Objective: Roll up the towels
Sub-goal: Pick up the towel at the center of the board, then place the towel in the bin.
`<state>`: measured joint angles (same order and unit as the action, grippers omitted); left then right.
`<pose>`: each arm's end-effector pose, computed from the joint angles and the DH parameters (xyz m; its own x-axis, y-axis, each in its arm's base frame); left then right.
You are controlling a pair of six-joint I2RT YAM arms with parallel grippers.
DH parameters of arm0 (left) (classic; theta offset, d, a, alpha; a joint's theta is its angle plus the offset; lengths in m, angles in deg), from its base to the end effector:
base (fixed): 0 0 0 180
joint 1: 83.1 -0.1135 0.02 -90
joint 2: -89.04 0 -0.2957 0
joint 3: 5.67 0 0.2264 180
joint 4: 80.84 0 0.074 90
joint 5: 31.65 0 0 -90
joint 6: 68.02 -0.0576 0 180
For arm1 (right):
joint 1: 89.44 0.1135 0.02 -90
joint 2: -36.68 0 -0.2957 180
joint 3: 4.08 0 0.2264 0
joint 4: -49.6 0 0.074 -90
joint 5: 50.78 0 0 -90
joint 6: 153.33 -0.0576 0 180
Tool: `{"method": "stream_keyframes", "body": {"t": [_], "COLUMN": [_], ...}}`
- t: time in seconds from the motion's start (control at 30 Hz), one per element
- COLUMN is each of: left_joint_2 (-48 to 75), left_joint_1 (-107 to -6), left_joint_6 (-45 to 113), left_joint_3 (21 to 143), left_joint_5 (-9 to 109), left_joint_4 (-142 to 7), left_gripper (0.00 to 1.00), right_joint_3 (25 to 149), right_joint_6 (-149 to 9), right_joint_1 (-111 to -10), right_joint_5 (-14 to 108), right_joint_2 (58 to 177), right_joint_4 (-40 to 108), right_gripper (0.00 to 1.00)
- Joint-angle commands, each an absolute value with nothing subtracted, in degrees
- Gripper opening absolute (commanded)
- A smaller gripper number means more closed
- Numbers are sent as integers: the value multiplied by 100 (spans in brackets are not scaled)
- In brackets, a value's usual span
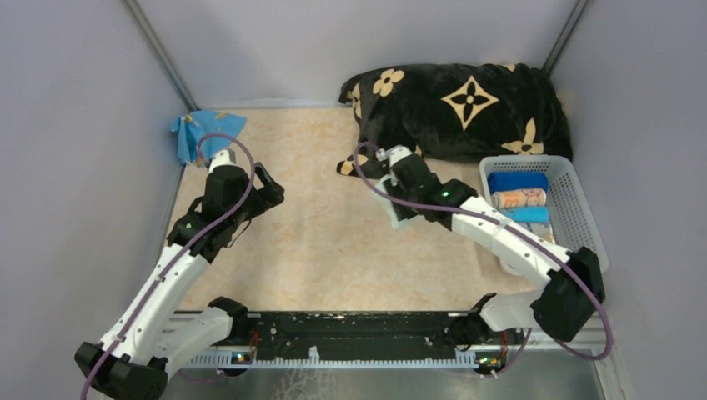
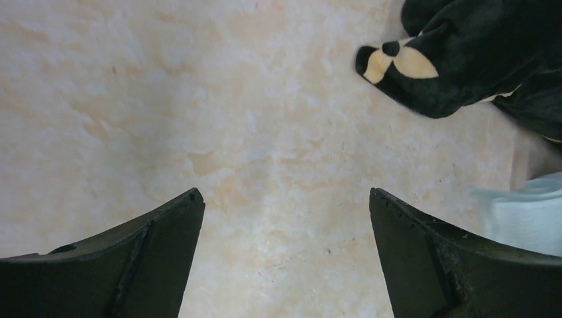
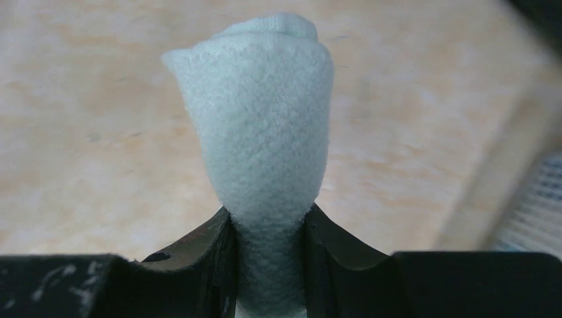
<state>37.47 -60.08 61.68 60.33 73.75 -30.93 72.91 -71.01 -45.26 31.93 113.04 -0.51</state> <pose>0.1541 -0.0489 0.3264 -0.5247 -0.4462 -0.7250 -0.2043 0.8928 -0.4016 0.1929 0.1772 0.3037 -0.6248 -0.4223 -0.6568 -0.5536 0.8327 -0.0088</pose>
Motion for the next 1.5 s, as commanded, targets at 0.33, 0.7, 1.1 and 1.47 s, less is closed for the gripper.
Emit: {"method": "stream_keyframes", "body": {"t": [0.33,0.7,1.1,1.47], "left_joint_2": [4398,4487,4600,4784], "left_joint_1": [-5777,-5556,-5541,-5456], "left_joint_6": [4232,4090,4051,4020], "left_joint_3": [6053,5828,5712,5660], "left_joint_5": [8316,8380,8463,8542], "left_joint_4": [-3628,-3748,-3761,-3761], "left_gripper": [100,100,100,100], "right_joint_3": [7351,6126,5898,5943], "right_joint_6": [-5075,-2623,-2357,-3426], "right_joint_1": [-7460,-9486,-10215,-10773], "right_joint_5": [-634,-1486,-1638,366], "right_joint_2": [9739,10444,12198,12690], "right_joint_4": [-409,3292,4939,3863], "right_gripper": [0,0,0,0]}}
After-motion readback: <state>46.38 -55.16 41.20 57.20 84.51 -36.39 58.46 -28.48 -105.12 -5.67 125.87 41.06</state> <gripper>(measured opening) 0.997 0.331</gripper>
